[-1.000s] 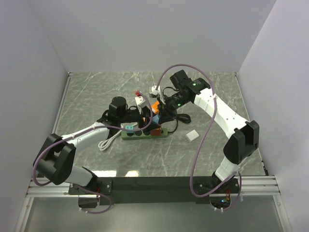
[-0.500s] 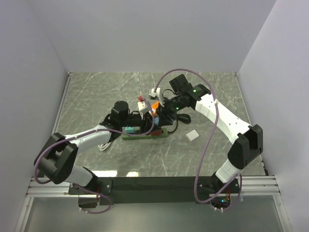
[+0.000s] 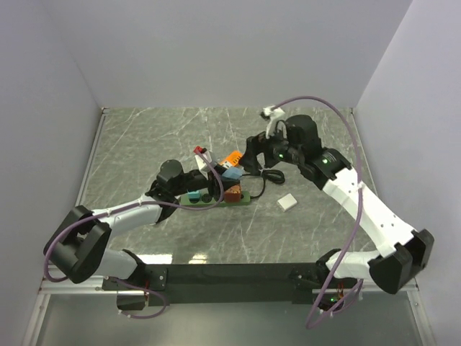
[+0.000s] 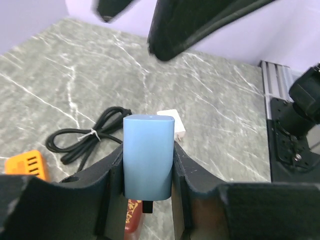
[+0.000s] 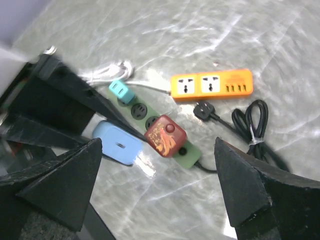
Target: Insert the plug
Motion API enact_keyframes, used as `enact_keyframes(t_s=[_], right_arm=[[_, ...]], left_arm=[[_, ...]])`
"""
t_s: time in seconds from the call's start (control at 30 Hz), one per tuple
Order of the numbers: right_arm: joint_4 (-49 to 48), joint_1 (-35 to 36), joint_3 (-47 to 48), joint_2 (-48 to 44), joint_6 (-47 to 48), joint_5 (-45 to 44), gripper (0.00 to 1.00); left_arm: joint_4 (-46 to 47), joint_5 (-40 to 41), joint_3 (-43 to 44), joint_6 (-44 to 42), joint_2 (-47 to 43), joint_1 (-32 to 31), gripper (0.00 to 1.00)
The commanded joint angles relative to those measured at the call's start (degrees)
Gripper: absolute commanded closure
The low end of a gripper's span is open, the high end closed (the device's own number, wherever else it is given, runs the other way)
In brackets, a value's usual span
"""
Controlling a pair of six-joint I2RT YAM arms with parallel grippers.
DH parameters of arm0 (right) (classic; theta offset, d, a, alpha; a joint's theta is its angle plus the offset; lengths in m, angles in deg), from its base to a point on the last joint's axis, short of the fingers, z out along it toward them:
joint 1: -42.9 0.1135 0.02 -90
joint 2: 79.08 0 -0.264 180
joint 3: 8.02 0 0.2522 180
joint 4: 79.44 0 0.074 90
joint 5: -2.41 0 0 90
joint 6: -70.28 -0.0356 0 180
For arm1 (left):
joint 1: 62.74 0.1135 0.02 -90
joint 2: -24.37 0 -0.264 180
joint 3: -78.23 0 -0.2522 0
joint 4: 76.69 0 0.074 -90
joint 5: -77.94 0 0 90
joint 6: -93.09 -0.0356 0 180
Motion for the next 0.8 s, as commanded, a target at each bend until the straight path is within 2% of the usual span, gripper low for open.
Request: enact_keyframes(t_s=[0.0, 0.1, 0.23, 0.53, 0.7, 0.77], right_arm=[[-13.59, -1.05, -6.43, -6.18, -16.13, -6.86, 0.00], [-18.54, -0.96, -10.48, -9.35, -18.95, -1.34, 0.00], [-13.72, -0.96, -6.19, -5.59, -20.36, 0.97, 0.00], [-12.58, -0.96, -6.97, -1.80, -23.09, 7.73, 0.04], [-12.84, -0.35, -6.79, 0.40, -23.53, 10.90, 0.12], [-12.58, 0.09, -6.44, 1.19, -23.09, 11.69, 0.20]], left_arm=[[7.63, 3.15, -1.14, 0.23, -3.00, -0.42, 0.99], [9.13, 4.21, -1.41, -0.21, -3.27, -0.68, 1.00], [10.80, 5.00, -1.67, -0.65, -2.74, -1.30, 1.00], [11.94, 6.14, -1.41, -1.79, -1.43, -2.27, 1.00], [12.21, 6.75, -0.88, -2.41, -0.28, -3.14, 1.00], [12.12, 7.28, -0.88, -2.76, -0.02, -3.23, 1.00]])
